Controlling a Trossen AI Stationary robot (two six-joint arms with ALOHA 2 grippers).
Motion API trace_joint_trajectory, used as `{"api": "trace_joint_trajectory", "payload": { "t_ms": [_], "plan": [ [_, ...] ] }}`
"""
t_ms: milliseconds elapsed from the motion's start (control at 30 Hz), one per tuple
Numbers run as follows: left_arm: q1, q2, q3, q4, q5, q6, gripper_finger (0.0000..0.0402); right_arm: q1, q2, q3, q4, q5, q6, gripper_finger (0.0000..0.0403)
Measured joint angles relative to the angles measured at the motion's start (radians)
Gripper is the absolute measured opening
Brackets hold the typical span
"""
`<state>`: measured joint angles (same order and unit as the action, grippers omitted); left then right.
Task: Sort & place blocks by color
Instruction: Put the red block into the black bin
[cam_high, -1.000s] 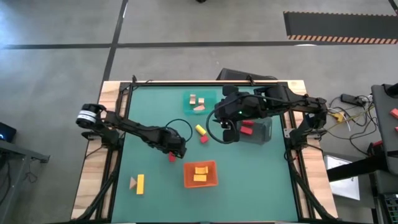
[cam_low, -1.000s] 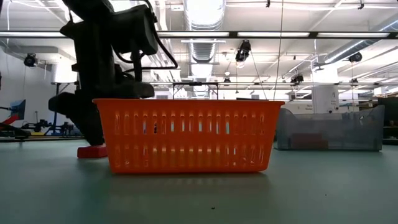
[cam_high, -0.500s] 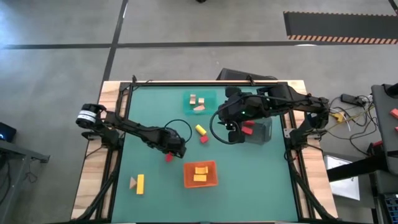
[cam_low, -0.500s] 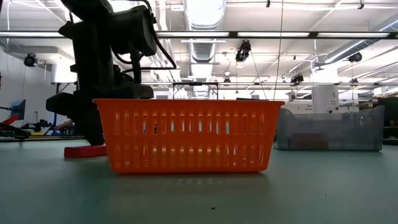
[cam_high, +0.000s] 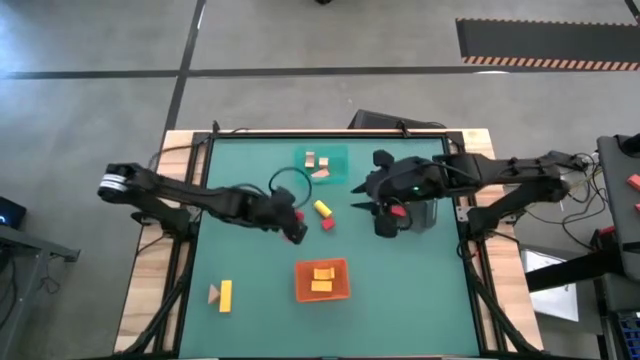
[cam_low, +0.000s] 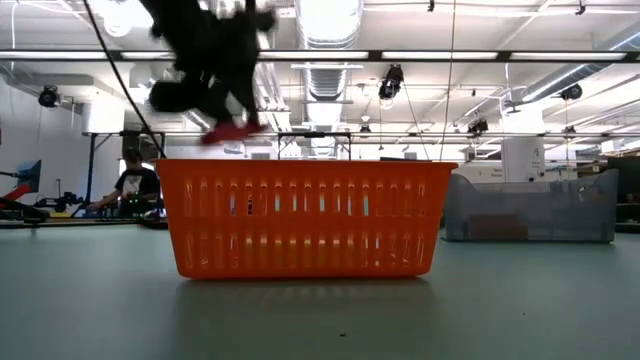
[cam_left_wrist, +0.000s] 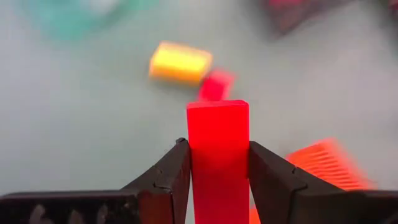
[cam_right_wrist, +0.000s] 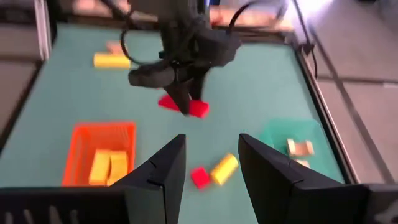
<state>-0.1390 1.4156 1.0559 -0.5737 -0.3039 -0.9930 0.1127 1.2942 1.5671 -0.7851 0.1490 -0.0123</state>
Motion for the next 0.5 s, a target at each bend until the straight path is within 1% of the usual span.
{"api": "trace_joint_trajectory", "payload": {
  "t_ms": [100, 233, 367, 500],
  "plan": [
    [0.0, -0.075, 0.027, 0.138, -0.013, 0.168, 0.0114, 0.0, -0.073, -0.175, 0.242, 0.0, 0.037, 0.0137],
    [0.0, -0.158, 0.03, 0.43, -0.025, 0.351, 0.0114, 0.0, -0.123, -0.356, 0.519, -0.029, 0.104, 0.0137],
    [0.0, -0.194, 0.028, 0.671, -0.045, 0.514, 0.0114, 0.001, -0.137, -0.486, 0.757, -0.06, 0.164, 0.0137],
    [0.002, -0.208, 0.027, 0.775, -0.045, 0.606, 0.0114, 0.0, -0.134, -0.572, 0.988, -0.104, 0.243, 0.0137]
  ]
}}
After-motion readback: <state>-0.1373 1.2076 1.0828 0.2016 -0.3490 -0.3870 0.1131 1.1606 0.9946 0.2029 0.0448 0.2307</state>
